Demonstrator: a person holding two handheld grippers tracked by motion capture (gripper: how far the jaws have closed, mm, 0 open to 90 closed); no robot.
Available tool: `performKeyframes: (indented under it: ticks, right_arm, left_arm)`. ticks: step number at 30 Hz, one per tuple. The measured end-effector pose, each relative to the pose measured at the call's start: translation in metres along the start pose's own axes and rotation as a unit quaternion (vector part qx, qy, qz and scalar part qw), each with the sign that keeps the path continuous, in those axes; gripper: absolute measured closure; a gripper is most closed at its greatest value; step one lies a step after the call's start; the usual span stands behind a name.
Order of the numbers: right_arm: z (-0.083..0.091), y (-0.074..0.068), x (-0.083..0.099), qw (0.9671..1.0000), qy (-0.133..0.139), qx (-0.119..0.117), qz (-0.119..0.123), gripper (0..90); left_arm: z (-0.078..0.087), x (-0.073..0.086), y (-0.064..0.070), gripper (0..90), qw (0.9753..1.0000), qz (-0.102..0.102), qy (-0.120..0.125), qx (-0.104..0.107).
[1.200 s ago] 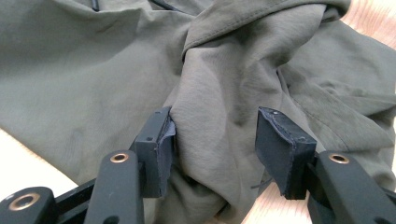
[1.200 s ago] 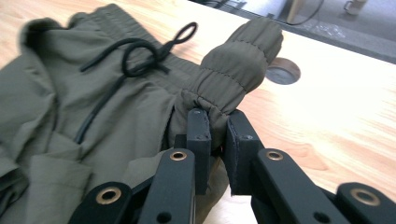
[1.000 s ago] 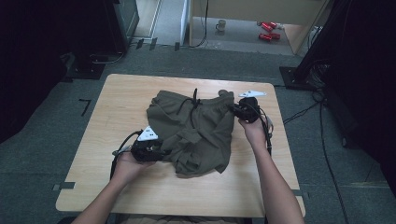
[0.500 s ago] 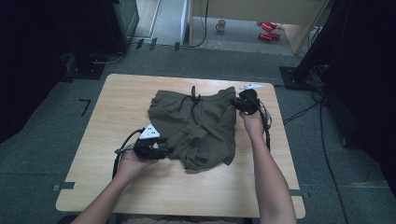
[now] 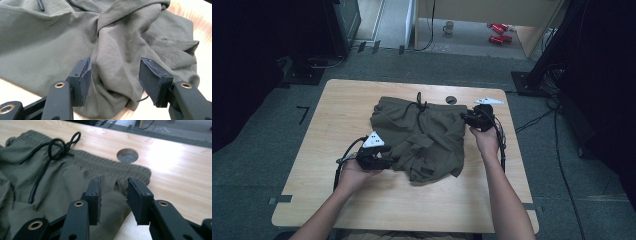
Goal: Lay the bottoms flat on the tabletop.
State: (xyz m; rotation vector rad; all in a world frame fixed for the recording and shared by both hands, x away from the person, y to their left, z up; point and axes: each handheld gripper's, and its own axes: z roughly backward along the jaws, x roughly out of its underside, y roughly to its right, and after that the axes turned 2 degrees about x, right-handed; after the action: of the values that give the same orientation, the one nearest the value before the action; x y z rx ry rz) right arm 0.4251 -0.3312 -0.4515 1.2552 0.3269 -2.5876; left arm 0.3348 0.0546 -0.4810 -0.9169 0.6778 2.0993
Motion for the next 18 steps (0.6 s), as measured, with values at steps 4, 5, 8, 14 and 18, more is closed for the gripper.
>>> performKeyframes:
  ticks: [4,5,8,14,18]
  right_arm:
    - [0.003,-0.006,0.006,1.0000,-0.003,-0.009,0.002,64.7]
    - [0.004,-0.008,0.007,0.9999,-0.003,-0.010,0.004,64.8]
    - [0.006,-0.013,0.011,0.9998,-0.005,-0.019,0.006,64.7]
    - [0.012,-0.025,0.022,0.9989,0.002,-0.044,0.012,61.8]
    - [0.015,-0.034,0.033,0.9982,-0.004,-0.058,0.015,61.0]
  left_arm:
    - [-0.004,-0.007,0.000,43.1,1.0000,-0.002,-0.003,0.004]
    - [-0.005,-0.009,0.000,43.1,1.0000,-0.004,-0.003,0.004]
    - [-0.008,-0.015,-0.001,43.3,0.9998,0.006,-0.004,0.017]
    - [-0.016,-0.030,-0.003,40.7,0.9993,0.004,0.004,0.038]
    - [-0.023,-0.039,-0.003,38.7,0.9992,0.004,-0.003,0.041]
